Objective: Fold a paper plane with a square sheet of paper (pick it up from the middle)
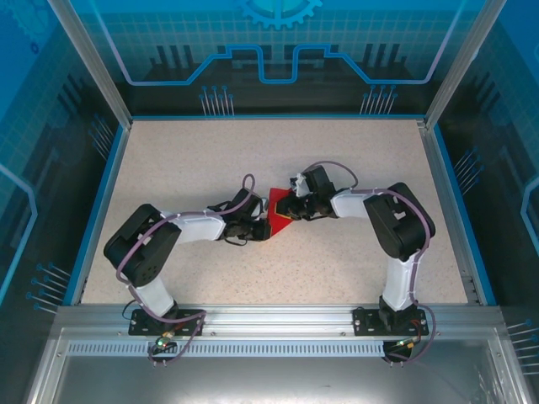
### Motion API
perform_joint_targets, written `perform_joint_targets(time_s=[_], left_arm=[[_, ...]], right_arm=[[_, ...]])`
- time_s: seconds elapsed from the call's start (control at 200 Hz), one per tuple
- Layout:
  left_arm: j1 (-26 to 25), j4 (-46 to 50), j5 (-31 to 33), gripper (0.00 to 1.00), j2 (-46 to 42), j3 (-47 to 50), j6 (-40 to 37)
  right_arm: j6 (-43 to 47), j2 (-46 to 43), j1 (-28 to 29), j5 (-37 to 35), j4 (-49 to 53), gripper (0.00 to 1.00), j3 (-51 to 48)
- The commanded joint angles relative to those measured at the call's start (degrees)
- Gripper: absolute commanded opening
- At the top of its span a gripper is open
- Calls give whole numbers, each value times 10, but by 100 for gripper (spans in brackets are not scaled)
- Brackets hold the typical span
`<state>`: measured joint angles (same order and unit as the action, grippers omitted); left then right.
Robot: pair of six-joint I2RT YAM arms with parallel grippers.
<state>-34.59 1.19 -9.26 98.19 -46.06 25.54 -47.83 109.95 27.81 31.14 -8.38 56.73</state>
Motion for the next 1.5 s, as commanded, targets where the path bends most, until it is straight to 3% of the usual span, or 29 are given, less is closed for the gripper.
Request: perform_joint_targets(time_s=[0.0, 0.35, 0.635, 1.025, 1.491], left_arm=[[8, 32, 4, 7, 8, 34, -7], [10, 19, -3, 5, 13, 46, -7], [11, 23, -11, 4, 17, 49, -11], [11, 43, -10, 4, 17, 56, -22], [12, 56, -17, 3, 25, 55, -29]], right_arm=[[-39, -22, 12, 29, -26, 12, -19], [-82, 1, 57, 26, -44, 6, -32], [-52, 48, 69, -34, 34, 6, 20], [14, 66, 58, -133, 145, 5, 103], [34, 124, 12, -130, 147, 5, 174]])
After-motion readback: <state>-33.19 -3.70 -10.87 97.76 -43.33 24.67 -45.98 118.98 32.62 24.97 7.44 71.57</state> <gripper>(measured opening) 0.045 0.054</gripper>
